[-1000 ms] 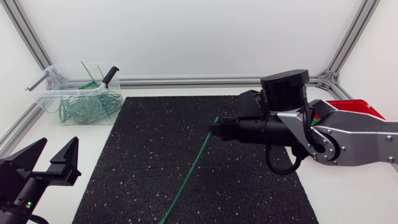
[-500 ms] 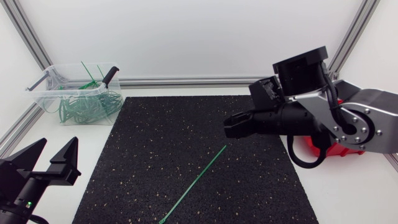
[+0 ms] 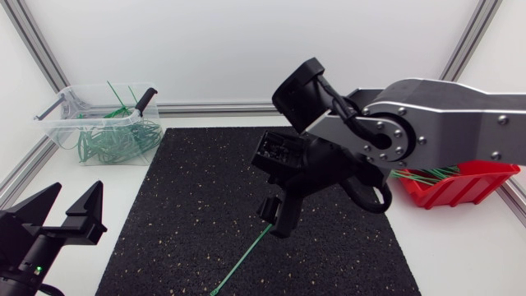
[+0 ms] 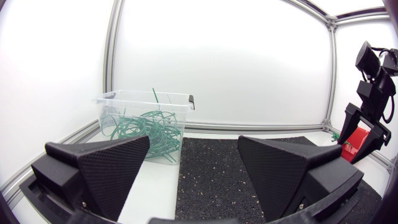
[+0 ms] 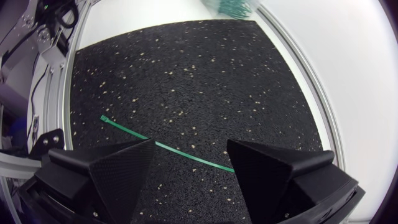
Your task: Take a green cable tie from the red box, thread the tail through the head to close it, then place it in the transparent bin on the left.
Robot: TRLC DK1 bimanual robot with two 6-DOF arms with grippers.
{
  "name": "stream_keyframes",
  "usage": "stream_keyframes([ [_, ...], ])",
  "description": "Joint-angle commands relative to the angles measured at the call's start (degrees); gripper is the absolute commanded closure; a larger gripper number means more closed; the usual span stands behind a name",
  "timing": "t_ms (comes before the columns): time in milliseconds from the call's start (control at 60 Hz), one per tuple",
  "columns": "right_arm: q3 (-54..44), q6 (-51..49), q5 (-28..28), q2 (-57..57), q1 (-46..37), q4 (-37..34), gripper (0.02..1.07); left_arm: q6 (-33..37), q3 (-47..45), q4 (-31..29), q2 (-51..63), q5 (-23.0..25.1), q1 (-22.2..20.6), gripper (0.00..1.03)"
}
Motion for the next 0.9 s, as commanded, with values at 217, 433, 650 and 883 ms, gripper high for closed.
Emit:
stream_keyframes([
  [217,7.75,-12.28,1.29,11.4,8.07,-8.61,0.06,-1.29,-2.13,-1.83,0.18,-0.27,-0.38,0.04],
  [433,9.24,-16.58,1.29,15.79,13.35,-9.84,0.06,-1.29,-2.13,-1.83,0.18,-0.27,-0.38,0.04],
  [650,10.73,-19.22,0.85,19.4,17.74,-10.01,0.27,-1.29,-2.13,-1.74,0.27,-0.27,-0.47,0.04],
  [883,12.05,-20.54,0.06,23.53,19.68,-10.01,0.48,-1.29,-2.13,-1.83,0.27,-0.27,-0.47,0.04],
])
